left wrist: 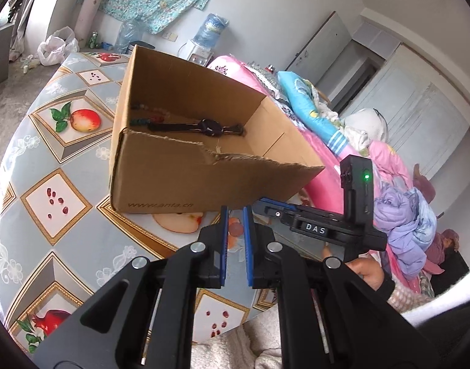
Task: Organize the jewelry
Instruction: 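Lift the bracelet with the left gripper while the right gripper moves over the gold ring, then close the right gripper on the small gold ring while the left gripper holds the bracelet, then carry the bracelet and ring into the box and open both grippers, then raise both open grippers up out of the box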
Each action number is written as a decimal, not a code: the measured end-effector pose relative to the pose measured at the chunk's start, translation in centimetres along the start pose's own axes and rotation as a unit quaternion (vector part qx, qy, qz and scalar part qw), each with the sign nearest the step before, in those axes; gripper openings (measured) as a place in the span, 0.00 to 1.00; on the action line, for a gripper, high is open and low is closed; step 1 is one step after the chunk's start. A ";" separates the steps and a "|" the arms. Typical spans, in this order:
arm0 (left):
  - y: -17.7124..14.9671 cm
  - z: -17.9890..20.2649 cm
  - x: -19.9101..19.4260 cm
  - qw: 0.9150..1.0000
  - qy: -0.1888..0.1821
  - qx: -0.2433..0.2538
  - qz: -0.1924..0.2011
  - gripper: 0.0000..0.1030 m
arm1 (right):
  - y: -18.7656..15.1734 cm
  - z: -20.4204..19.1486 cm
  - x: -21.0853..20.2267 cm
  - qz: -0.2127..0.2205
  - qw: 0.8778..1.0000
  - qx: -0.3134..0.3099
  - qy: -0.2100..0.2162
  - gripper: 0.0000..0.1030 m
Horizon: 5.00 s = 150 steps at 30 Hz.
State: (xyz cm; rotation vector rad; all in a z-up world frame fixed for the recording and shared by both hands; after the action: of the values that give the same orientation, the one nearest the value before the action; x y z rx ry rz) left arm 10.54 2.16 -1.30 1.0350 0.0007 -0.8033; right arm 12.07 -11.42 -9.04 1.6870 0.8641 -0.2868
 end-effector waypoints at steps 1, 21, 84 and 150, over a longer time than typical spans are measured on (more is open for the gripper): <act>-0.1 -0.1 0.0 1.000 0.000 -0.001 0.000 0.08 | -0.4 -0.3 0.0 -0.005 1.000 -0.011 -0.001 0.23; -1.0 -0.8 0.2 1.000 0.009 0.004 -0.005 0.08 | -3.0 -4.1 2.0 -0.014 0.990 -0.139 -0.037 0.11; -2.9 -1.1 1.3 0.999 0.028 -0.003 -0.022 0.08 | -2.8 -4.1 2.1 0.008 0.993 -0.104 -0.056 0.10; 12.5 0.8 5.9 0.968 0.173 0.183 -0.007 0.83 | 16.3 5.1 -3.1 0.073 0.993 -0.069 -0.055 0.51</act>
State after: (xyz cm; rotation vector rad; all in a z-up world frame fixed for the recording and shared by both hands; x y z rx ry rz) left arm 21.90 1.27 6.57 1.5187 0.1643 -0.6386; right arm 22.12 -18.43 3.22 1.5821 0.6602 -0.2122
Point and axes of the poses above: each gripper's, at about its wrist camera, not at the fingertips, and x roughly the way its jaws point, z to its right, y to its top, the point moved 8 cm from there along x, roughly the way its jaws point, and after that the axes turned 14 degrees about z, right-handed, at the moved point
